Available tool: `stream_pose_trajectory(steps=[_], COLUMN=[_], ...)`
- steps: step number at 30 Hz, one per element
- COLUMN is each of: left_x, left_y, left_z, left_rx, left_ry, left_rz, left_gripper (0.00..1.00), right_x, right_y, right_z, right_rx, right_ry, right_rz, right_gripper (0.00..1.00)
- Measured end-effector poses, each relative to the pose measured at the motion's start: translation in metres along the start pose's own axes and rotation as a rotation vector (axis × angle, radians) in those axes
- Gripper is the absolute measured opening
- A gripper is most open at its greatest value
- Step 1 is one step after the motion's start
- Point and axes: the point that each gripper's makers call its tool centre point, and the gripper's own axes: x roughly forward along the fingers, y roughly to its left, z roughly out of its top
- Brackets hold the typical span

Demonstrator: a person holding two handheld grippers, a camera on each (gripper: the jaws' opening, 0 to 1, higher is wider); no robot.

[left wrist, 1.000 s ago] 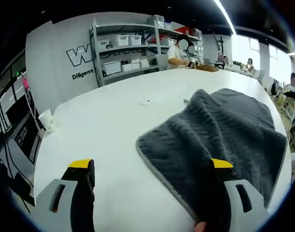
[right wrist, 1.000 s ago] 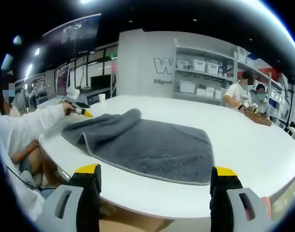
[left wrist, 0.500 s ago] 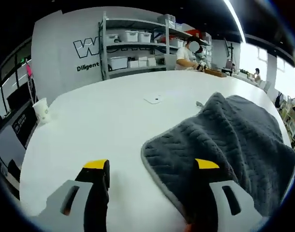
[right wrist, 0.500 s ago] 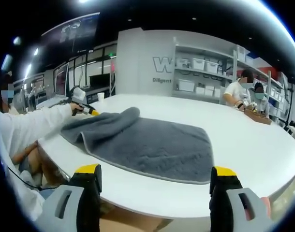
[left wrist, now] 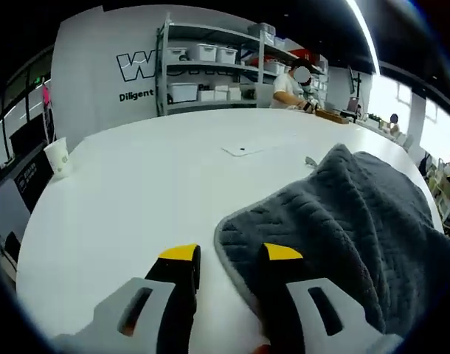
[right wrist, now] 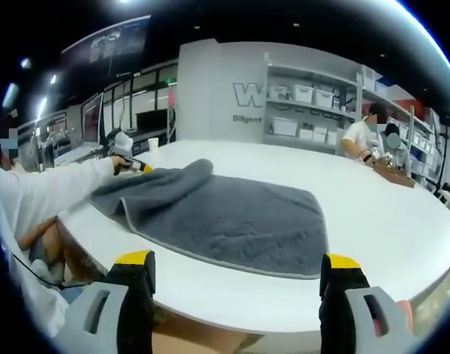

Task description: Open the folded towel by lifting each exposed corner and separating the folded layers until the towel lies flat within the target outline without major curled edges

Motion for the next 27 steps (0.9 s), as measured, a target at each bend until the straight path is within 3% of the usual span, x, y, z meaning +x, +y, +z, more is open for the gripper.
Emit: stream_pose_trajectory(steps=[13,16,27], left_x=[0.007,0.0063,0.0014], left_y=[0.0011,-0.0025,0.0013], left_z=[0.0011,0.0012,0.0027], left_rx=[0.023,0.052,0.069], left_ry=[-0.003,-0.013,-0.005], left_rz=[0.002,-0.008,0.006], left_gripper=[0.16,0.07,0.04], right_x=[0.0034,0.004,0.0027], right_y=[-0.0012,-0.0013,-0.0013], right_z=[-0.0044,-0.0052,-0.0044], right_rx=[0.006,0.007,0.008], right_ry=[0.016,0.018,0.013], right_rz=[0.001,0.0,0.001], right_gripper=[0.92,0.92,0.92])
